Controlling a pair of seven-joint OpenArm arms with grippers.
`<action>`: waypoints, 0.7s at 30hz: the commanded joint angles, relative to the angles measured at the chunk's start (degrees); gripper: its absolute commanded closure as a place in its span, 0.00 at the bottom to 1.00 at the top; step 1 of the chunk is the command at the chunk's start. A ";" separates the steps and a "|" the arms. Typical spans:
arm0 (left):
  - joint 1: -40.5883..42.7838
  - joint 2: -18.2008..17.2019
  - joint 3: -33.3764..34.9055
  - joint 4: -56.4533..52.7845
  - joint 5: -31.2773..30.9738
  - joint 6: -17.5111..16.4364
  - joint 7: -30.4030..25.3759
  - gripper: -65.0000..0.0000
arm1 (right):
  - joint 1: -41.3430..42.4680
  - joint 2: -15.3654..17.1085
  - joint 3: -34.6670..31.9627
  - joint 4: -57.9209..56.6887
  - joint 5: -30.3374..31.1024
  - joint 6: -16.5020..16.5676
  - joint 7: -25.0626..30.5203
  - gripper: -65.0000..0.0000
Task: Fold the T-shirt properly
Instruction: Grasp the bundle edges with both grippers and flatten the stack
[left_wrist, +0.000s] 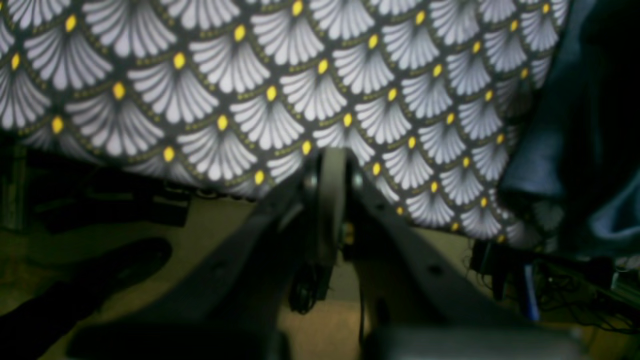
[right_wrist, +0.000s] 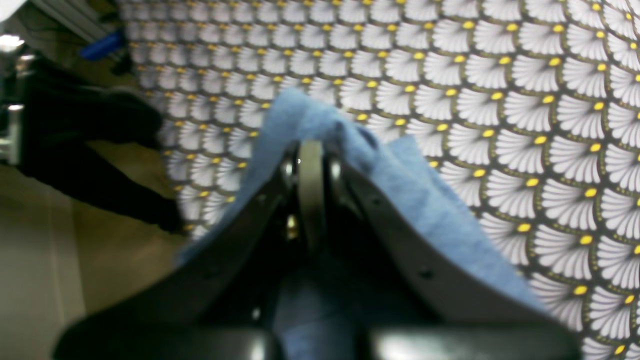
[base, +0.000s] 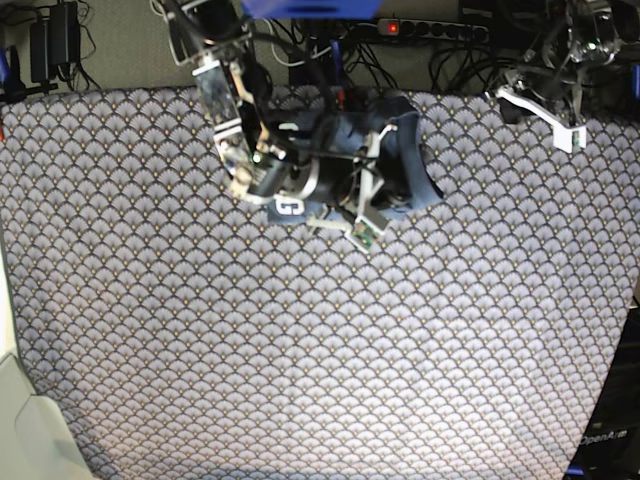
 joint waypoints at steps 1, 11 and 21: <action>0.19 -0.43 -0.14 1.02 -0.58 -0.39 -0.96 1.00 | 1.94 -0.46 -0.04 -1.21 0.70 0.38 1.06 1.00; 0.10 -0.34 -0.14 1.02 -0.58 -0.39 -0.96 1.00 | 7.39 0.42 0.31 -11.41 0.62 0.38 6.33 1.00; -0.42 -0.26 0.12 4.36 -0.76 -0.39 -0.96 1.00 | 1.85 1.91 0.22 5.73 0.62 0.38 1.50 1.00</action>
